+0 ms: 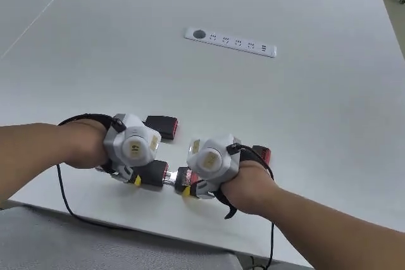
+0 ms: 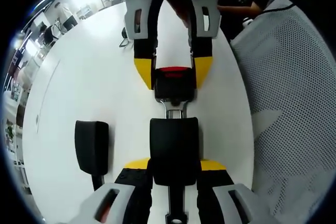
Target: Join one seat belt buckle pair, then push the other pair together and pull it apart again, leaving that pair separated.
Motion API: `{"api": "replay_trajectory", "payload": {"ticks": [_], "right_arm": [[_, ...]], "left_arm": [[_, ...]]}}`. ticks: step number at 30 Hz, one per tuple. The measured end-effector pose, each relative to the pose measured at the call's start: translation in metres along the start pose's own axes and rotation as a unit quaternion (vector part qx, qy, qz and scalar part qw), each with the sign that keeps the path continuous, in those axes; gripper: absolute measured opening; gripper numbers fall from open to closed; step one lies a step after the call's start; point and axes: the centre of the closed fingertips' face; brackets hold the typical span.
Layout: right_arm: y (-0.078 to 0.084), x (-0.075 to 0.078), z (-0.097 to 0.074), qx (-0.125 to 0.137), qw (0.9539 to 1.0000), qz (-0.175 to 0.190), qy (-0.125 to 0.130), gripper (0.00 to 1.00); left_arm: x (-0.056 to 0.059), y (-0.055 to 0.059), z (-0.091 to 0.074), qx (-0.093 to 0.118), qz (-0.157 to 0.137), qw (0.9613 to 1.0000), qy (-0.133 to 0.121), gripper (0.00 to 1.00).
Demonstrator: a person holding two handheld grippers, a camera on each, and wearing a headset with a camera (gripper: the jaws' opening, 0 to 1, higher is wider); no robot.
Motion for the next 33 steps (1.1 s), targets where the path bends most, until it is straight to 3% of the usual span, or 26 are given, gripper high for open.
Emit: {"api": "replay_trajectory", "payload": {"ticks": [7, 16, 23, 33], "right_arm": [[-0.001, 0.0, 0.001, -0.017, 0.9998, -0.002, 0.002, 0.33], [-0.005, 0.001, 0.001, -0.001, 0.9998, 0.018, 0.005, 0.33], [-0.016, 0.004, 0.006, 0.002, 1.0, 0.002, -0.001, 0.33], [-0.029, 0.001, 0.007, -0.004, 1.0, -0.007, 0.001, 0.32]], "left_arm": [[0.0, 0.0, 0.0, 0.006, 0.001, 1.0, 0.0, 0.33], [0.001, 0.0, -0.002, 0.032, -0.017, 0.9993, -0.005, 0.32], [0.0, 0.001, -0.004, 0.041, -0.024, 0.9988, -0.01, 0.32], [0.0, 0.002, -0.003, 0.034, -0.016, 0.9993, -0.006, 0.32]]}}
Point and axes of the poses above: the centre of the closed fingertips' face, and the gripper's own axes: z roughly forward along the fingers, x roughly to its right, y roughly out of its underside, and after that the axes turned 12 degrees about -x, right-handed
